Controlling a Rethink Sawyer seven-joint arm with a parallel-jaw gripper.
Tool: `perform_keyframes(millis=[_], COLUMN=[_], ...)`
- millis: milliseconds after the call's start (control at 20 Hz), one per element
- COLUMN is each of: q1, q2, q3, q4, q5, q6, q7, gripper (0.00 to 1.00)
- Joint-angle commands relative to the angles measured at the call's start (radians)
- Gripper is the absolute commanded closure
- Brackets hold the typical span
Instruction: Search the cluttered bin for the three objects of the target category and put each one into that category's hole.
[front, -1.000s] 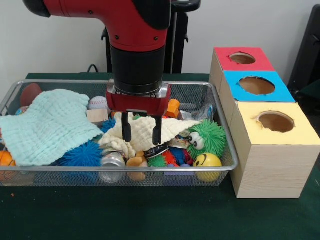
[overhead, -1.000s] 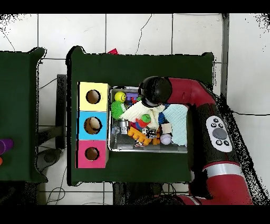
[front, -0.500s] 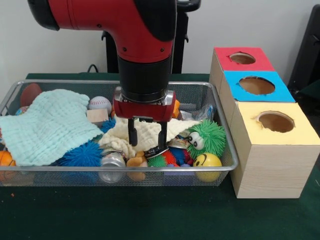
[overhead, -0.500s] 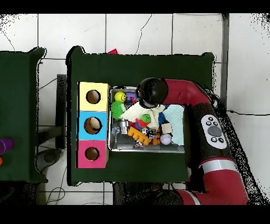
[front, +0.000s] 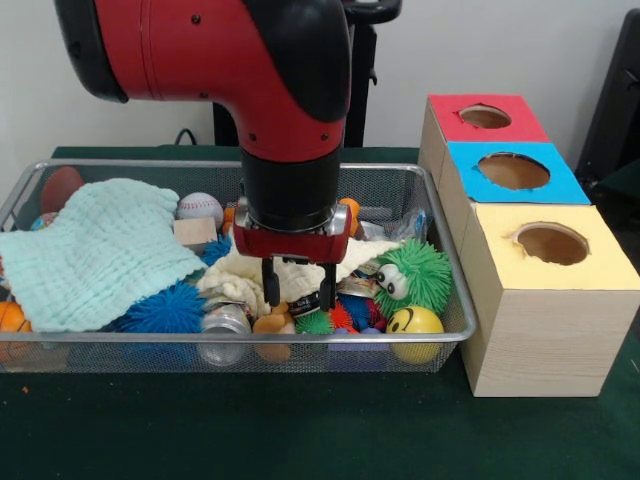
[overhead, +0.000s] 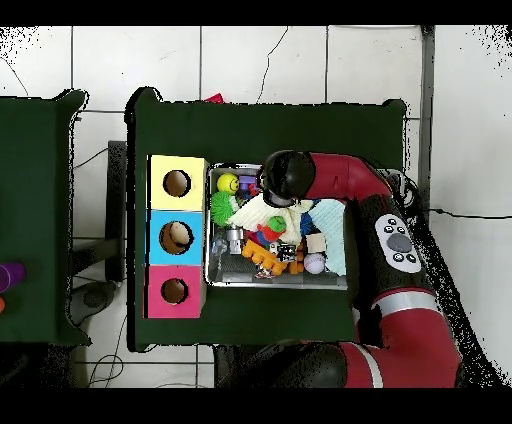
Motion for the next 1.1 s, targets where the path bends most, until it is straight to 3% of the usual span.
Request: perform_keyframes(millis=[50,400,1100], q1=[-0.015,-0.021,-0.104], q2=[0.084,0.070,0.050], q3=[0.034,0.028,0.045], q4=[-0.034,-0.018,-0.001], q5=[-0.048,-0.054,-0.088], q6=[0.062,0.053,0.047], q7=[-0.133,-0.135,-0.240], gripper=[0.00,0.00,0.00])
